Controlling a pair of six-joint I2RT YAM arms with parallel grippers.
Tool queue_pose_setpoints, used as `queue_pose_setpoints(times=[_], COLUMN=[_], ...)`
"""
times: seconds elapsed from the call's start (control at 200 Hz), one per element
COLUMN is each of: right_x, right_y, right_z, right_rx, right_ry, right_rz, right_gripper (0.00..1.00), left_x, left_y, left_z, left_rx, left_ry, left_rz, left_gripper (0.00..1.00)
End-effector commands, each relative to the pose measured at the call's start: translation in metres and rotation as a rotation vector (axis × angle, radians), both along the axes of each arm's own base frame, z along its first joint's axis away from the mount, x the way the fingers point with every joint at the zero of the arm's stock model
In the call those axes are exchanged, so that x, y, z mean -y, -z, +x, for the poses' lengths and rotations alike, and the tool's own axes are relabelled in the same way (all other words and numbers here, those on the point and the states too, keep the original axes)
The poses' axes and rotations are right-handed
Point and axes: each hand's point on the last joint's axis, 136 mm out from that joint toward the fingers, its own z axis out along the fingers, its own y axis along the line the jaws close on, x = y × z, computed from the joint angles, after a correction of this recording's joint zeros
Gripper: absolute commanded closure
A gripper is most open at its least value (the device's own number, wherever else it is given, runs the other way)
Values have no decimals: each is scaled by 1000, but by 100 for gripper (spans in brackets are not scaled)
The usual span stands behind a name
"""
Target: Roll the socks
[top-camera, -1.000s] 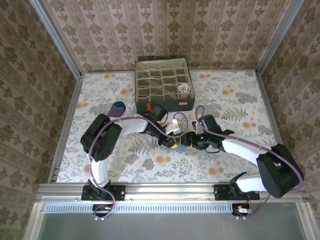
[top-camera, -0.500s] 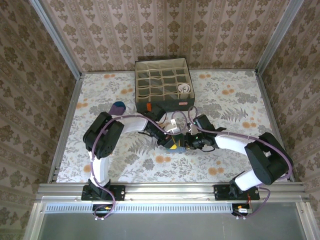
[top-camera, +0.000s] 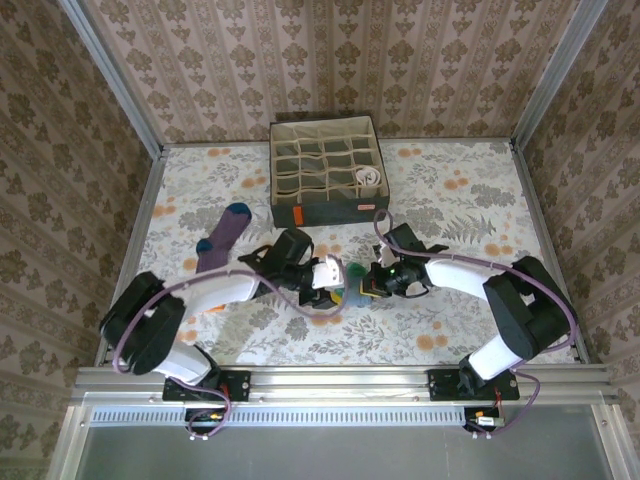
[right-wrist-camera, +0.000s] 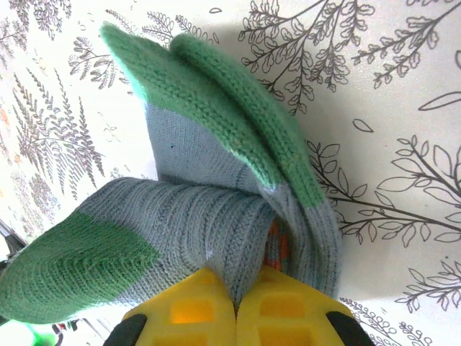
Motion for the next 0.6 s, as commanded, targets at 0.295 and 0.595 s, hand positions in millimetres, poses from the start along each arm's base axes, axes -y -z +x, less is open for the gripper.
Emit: queue_pose_setpoints(times=[0.295,0.595], right_x=[33,18], right_y=[39,27], right_z=[-26,-24], right_rx=[-174,-154], right_ry=[-7,-36], right_rz=[-199,-101], right_gripper=[100,97], left_x=[21,19], left_y=[25,65], left_z=[12,15], left_rx=[359,173], left_ry=[46,51], left_rz=[93,165], left_gripper=[46,74])
